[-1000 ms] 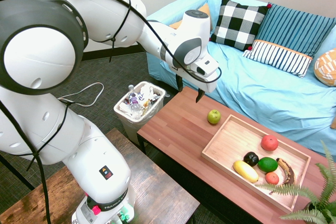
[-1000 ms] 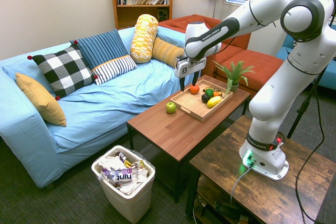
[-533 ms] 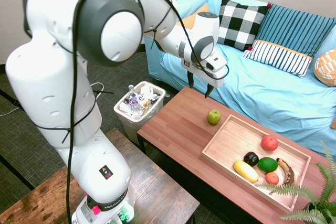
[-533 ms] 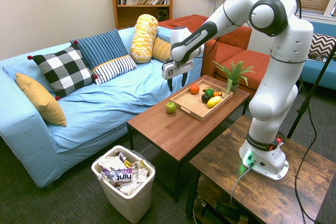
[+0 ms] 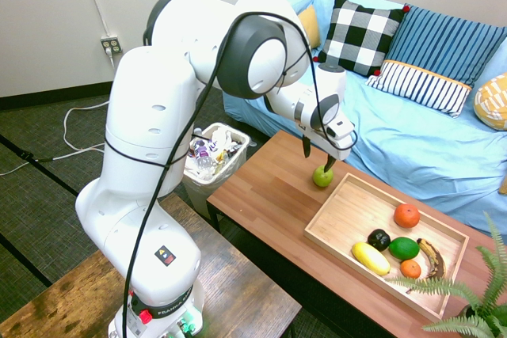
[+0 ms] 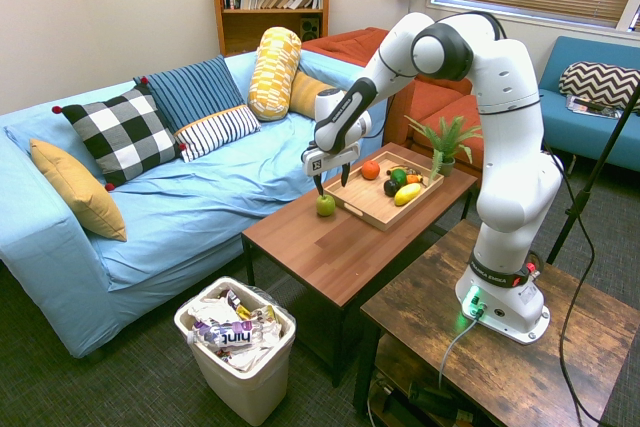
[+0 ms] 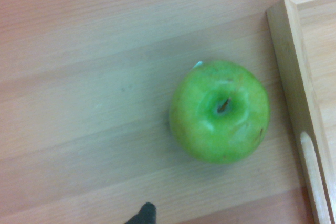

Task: Put the apple in the tray

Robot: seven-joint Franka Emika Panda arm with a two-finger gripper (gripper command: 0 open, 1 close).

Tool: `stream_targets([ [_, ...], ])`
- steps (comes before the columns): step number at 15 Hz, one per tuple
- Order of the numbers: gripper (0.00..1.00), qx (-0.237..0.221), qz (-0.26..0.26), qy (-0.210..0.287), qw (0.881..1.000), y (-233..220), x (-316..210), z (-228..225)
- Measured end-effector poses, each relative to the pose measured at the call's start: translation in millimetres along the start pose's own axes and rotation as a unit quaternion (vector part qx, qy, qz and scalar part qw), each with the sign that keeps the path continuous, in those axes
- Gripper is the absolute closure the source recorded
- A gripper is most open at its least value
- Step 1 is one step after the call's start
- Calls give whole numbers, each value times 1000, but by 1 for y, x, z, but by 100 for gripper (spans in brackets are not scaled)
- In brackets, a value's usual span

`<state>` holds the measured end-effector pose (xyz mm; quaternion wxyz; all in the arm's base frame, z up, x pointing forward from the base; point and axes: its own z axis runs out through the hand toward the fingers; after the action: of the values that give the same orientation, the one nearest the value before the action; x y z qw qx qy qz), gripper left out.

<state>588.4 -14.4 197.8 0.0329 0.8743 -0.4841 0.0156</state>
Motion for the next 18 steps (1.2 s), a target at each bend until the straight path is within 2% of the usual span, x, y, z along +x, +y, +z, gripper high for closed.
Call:
stream_targets([
  [5,0,-8,11,-3,1000,-22,14,42],
  [12,0,-22,18,-13,1000,-31,16,82],
  [13,100,-23,17,-15,999,-33,14,87],
  [18,100,-25,20,-18,999,-34,17,89],
])
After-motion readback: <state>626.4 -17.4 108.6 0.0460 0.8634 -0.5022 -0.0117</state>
